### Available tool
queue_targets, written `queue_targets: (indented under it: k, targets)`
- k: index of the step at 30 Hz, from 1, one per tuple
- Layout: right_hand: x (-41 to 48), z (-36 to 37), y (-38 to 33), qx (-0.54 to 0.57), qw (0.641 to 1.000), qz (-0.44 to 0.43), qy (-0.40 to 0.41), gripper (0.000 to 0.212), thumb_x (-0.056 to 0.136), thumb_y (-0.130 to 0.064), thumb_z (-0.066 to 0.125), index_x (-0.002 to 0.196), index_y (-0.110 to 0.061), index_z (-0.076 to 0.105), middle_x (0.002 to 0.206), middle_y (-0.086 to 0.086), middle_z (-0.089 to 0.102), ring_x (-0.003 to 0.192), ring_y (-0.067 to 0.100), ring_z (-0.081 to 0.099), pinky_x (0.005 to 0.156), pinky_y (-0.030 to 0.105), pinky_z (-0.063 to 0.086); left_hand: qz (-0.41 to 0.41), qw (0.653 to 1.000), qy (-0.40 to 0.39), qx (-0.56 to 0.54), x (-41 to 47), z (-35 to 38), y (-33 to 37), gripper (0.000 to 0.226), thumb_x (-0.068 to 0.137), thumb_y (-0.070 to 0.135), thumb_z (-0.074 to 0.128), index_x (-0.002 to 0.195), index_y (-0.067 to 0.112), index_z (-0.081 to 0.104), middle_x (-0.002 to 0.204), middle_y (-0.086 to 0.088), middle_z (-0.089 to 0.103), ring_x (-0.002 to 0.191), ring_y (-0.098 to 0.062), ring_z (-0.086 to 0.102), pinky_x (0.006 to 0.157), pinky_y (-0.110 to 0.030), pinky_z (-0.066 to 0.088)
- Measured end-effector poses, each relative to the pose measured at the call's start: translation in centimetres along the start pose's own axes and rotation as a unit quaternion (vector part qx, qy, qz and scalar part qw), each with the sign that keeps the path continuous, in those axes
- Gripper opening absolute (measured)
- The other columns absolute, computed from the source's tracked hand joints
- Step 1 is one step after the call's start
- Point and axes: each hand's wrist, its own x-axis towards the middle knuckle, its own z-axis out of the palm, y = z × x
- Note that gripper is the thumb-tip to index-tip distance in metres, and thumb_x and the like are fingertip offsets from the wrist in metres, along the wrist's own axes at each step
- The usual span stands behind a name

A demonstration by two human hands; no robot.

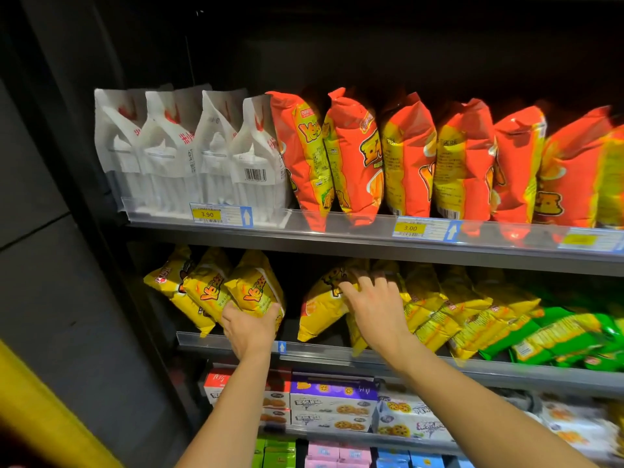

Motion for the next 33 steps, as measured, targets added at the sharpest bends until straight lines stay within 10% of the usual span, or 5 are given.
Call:
queue_targets:
  k: [7, 14, 23, 29, 33]
  targets:
    - [-2.9, -2.5, 0.8, 0.060, 0.998, 0.022, 0.023, 0.054, 0.072, -0.022, 0.094, 0.122, -0.023, 0.072, 0.119, 0.014, 0.068, 0.090, 0.037, 0.064, 0.060, 0.041, 0.054, 0.131, 0.989, -0.059, 0.026, -7.3, -2.7, 1.5, 0.086, 0.084, 0.046, 0.084, 0.152, 0.016, 0.042, 0.152, -0.008, 0.043, 0.143, -0.030, 0.040, 0.112, -0.051, 0.042]
    - [-7.9, -8.1, 1.2, 0.151, 0.987, 0.035, -0.051, 0.048, 0.098, -0.041, 0.068, 0.144, -0.031, 0.059, 0.146, 0.005, 0.053, 0.126, 0.034, 0.053, 0.078, 0.043, 0.055, 0.335, 0.886, -0.189, 0.260, -15.0, -3.2, 2.8, 0.115, 0.075, 0.056, 0.088, 0.165, 0.030, 0.020, 0.168, 0.007, 0.028, 0.154, -0.020, 0.029, 0.125, -0.044, 0.031]
    - [-11.7, -14.7, 4.7, 0.246, 0.964, 0.001, -0.100, 0.065, 0.093, -0.052, 0.072, 0.152, -0.037, 0.049, 0.149, -0.006, 0.057, 0.134, 0.023, 0.053, 0.104, 0.041, 0.048, 0.333, 0.884, -0.194, 0.266, -21.0, -5.8, 2.8, 0.074, 0.082, 0.041, 0.083, 0.143, 0.038, 0.040, 0.125, 0.007, 0.057, 0.112, -0.019, 0.060, 0.088, -0.045, 0.057]
    - [-14.9, -16.0, 6.6, 0.580, 0.795, 0.177, 0.021, 0.039, 0.100, -0.039, 0.068, 0.136, -0.023, 0.064, 0.116, -0.018, 0.067, 0.105, -0.016, 0.060, 0.088, 0.008, 0.049, 0.203, 0.930, -0.296, 0.070, -24.4, -8.5, 4.1, 0.050, 0.095, 0.046, 0.073, 0.132, 0.040, 0.040, 0.113, 0.019, 0.063, 0.105, -0.009, 0.064, 0.081, -0.034, 0.051]
    - [-17.1, -13.8, 5.7, 0.636, 0.724, 0.265, -0.002, 0.069, 0.094, -0.066, 0.063, 0.146, -0.020, 0.058, 0.137, -0.008, 0.065, 0.125, 0.007, 0.061, 0.106, 0.032, 0.051, 0.123, 0.916, -0.379, -0.047, -26.4, -9.5, 5.3, 0.042, 0.095, 0.050, 0.072, 0.132, 0.040, 0.054, 0.122, 0.015, 0.074, 0.110, -0.007, 0.072, 0.094, -0.037, 0.059]
